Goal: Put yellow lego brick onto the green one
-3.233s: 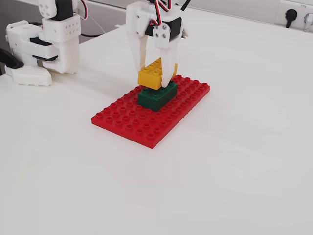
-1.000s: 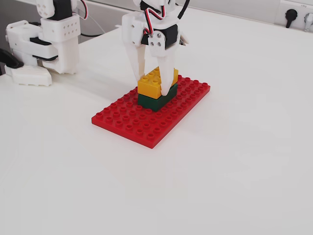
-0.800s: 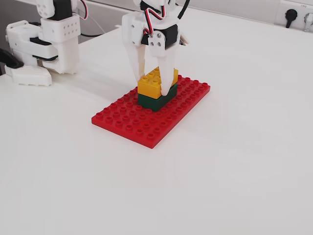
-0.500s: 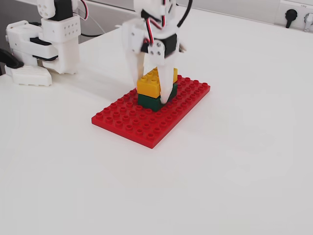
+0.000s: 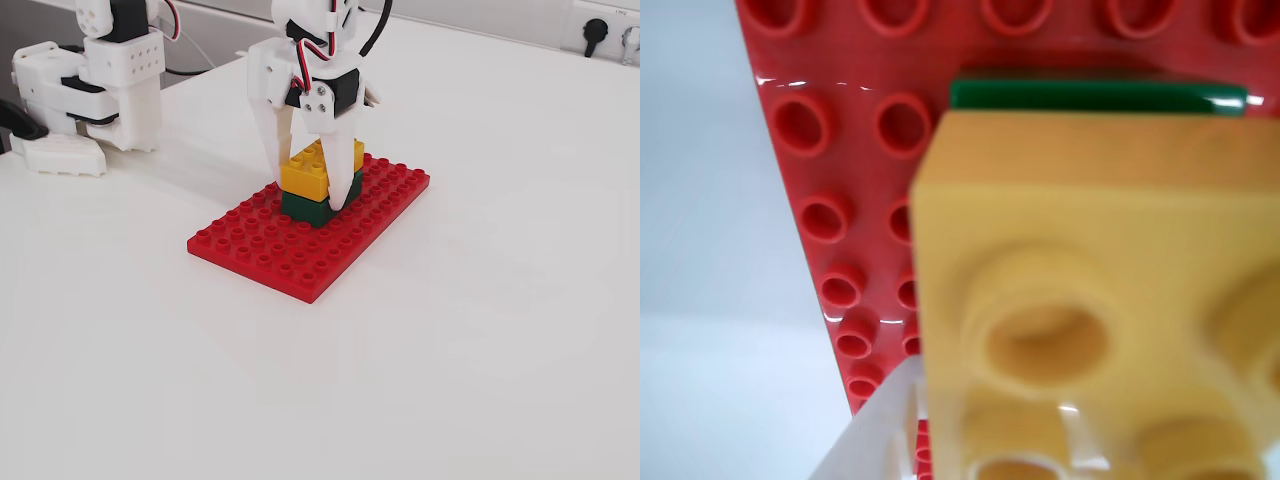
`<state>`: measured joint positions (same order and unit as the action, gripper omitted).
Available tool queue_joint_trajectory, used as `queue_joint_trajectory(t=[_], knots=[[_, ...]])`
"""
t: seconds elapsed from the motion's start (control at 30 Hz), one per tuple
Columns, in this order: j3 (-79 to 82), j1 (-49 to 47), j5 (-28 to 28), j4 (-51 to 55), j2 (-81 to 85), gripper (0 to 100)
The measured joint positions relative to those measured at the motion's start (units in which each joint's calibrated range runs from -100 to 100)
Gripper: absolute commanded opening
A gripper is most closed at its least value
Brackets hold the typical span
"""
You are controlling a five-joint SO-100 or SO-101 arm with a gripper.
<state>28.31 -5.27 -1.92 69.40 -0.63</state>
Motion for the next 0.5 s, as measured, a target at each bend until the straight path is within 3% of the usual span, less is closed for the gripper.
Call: queue_joint_trajectory(t=[0.23,0.5], knots=[[0.0,0.0,0.83,-0.09,0.0,22],[0.0,0.0,0.99,0.17,0.0,37]])
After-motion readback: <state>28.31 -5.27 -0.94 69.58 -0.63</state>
